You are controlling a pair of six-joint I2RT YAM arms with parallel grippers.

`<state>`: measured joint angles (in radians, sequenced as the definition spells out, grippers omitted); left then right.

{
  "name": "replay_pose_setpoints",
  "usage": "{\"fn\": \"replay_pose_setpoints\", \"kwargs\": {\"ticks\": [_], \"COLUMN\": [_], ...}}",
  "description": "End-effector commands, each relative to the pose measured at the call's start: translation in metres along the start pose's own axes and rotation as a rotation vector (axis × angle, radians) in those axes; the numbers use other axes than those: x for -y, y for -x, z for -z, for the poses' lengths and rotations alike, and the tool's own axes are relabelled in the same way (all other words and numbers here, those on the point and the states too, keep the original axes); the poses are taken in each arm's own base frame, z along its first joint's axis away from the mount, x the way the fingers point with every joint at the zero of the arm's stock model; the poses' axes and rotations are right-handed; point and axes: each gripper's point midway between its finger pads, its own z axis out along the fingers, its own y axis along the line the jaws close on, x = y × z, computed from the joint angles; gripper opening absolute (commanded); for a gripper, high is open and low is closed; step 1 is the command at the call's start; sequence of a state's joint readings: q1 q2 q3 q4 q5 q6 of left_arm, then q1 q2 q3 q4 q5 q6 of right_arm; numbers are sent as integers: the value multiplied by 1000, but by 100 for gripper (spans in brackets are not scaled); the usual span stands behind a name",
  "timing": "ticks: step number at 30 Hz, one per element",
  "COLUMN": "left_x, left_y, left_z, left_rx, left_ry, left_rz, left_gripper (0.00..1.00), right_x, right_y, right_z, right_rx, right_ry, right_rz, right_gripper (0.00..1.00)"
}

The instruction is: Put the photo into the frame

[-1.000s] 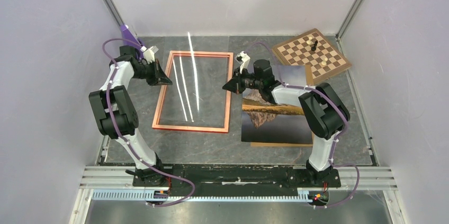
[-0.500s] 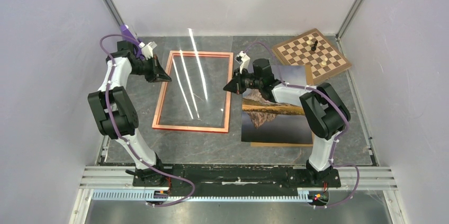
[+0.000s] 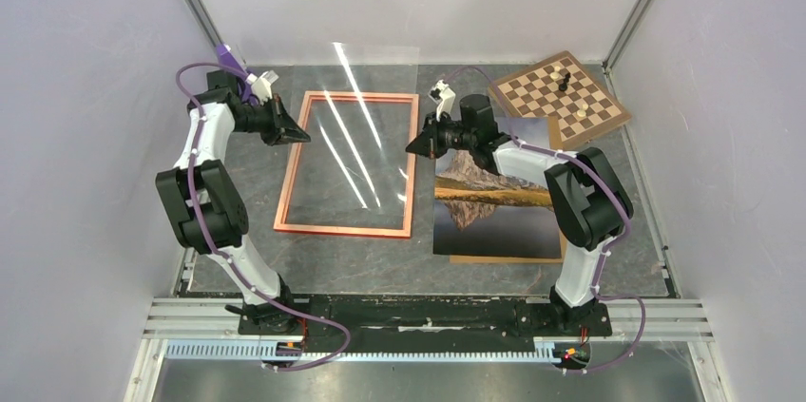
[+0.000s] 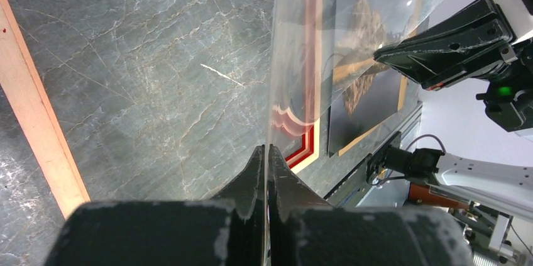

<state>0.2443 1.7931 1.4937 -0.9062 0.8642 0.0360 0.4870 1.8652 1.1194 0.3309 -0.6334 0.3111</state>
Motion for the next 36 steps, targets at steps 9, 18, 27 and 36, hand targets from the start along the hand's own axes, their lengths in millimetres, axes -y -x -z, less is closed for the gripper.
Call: {"fn": "replay_pose_setpoints", "kwargs": {"ticks": [9, 18, 27, 36], "left_x": [33, 30, 27, 21], "left_y": [16, 10, -1, -2], "left_z": [20, 23, 21, 20], "left_rx": [29, -9, -28, -34], "left_ry": [-18, 19, 21, 32], "left_rz": [15, 44, 56, 31], "left_gripper": [2, 2, 2, 2], "right_x": [-18, -7, -4, -2], "right_y": [27, 11, 2, -8], "right_z": [-4, -6, -5, 0], "right_rx": [33, -7, -35, -52], "right_ry": [60, 26, 6, -11], "right_rz": [-26, -69, -82, -80], "right_gripper": [0, 0, 0, 0]}}
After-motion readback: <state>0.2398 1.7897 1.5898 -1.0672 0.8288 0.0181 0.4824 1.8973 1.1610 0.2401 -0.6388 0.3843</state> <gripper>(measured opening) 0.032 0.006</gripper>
